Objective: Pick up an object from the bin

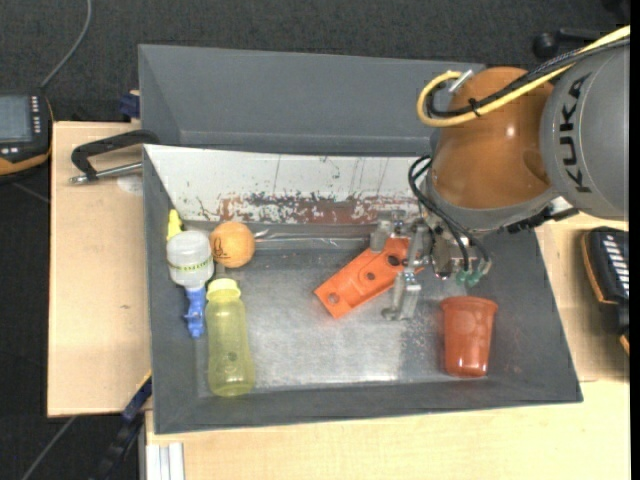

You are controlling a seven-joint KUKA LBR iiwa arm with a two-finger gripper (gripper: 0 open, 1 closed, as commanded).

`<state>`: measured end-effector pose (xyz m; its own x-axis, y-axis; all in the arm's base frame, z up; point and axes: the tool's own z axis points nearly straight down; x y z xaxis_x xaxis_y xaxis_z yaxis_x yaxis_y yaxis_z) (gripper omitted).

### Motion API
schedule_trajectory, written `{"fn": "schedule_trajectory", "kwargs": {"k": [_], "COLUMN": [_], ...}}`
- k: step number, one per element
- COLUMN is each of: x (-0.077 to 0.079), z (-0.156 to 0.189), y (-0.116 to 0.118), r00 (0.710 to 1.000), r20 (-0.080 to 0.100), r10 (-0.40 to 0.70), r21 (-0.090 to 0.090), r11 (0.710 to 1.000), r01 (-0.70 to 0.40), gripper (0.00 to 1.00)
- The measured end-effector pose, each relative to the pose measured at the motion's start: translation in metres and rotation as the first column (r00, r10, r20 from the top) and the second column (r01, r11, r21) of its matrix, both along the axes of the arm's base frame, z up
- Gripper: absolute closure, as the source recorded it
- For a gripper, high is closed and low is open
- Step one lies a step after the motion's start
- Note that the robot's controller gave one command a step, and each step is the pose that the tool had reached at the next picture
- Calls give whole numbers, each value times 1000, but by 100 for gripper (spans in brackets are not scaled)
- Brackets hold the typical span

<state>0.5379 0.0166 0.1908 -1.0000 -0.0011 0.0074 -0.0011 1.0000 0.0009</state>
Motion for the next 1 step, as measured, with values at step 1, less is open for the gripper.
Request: {"fn": "schedule_trajectory", "kwargs": {"k": [1], "x": [2], "z": [5], "y": [0], "r00": [1000], "r20": [9], "r10": [-1], "r21": [0], "r11": [1000], "r01": [1], "gripper": [0]}}
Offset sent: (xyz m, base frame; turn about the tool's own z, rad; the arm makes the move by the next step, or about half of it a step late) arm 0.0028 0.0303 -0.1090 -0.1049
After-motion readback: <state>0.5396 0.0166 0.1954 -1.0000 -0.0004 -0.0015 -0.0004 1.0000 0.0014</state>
